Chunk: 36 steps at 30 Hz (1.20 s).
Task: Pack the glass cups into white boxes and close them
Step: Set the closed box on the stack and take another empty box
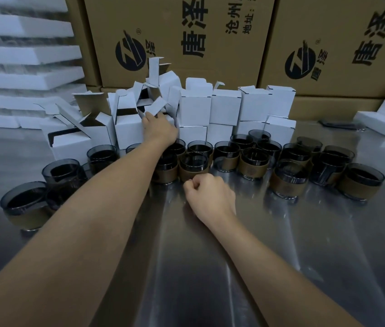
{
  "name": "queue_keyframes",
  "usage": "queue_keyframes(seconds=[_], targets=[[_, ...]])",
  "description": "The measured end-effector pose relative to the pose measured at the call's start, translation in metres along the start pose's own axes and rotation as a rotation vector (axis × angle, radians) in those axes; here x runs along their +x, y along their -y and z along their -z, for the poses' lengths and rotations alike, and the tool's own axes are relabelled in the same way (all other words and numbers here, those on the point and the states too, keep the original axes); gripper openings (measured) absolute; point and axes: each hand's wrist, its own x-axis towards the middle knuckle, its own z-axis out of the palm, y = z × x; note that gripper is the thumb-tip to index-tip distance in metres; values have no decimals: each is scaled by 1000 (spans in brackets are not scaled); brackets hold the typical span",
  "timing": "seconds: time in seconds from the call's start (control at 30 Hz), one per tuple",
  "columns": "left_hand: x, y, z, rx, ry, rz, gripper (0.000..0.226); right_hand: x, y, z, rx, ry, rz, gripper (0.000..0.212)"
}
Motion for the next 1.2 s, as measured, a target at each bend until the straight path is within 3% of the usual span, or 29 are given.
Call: queue_keyframes(seconds=[0.1, 0.23, 0.37, 0.47, 0.57, 0.67, 0.87, 0.97, 1.07, 1.2], targets=[[-2, -5, 3, -197, -28, 71, 57, 0, 1, 0, -2, 9, -2, 34], [-8, -12, 22, -463, -189, 101, 56, 0, 2, 2, -7, 30, -15, 33], [-37, -20, 48, -681, -434, -7, 52, 0, 3, 5, 24, 70, -55, 34], [-84, -33, 66, -929, -524, -129, 48, -4, 5, 9, 92, 74, -69, 35], [-142, -42, 70, -1052, -483, -224, 48, -11, 5, 17, 384, -9, -110, 35], [-197, -39, 64, -1040, -442, -359, 55, -24, -2, 29, 720, -259, -198, 39], [-246, -9, 38, -981, -347, -443, 65, -53, -21, 49, 1004, -510, -276, 31], [-250, 1, 31, -967, -238, -381, 70, -60, -23, 55, 1042, -511, -217, 27], [-245, 4, 31, -947, -192, -339, 68, -63, -19, 58, 891, -481, -72, 26], [-245, 6, 26, -893, -125, -405, 61, -66, -14, 59, 781, -306, 105, 27]])
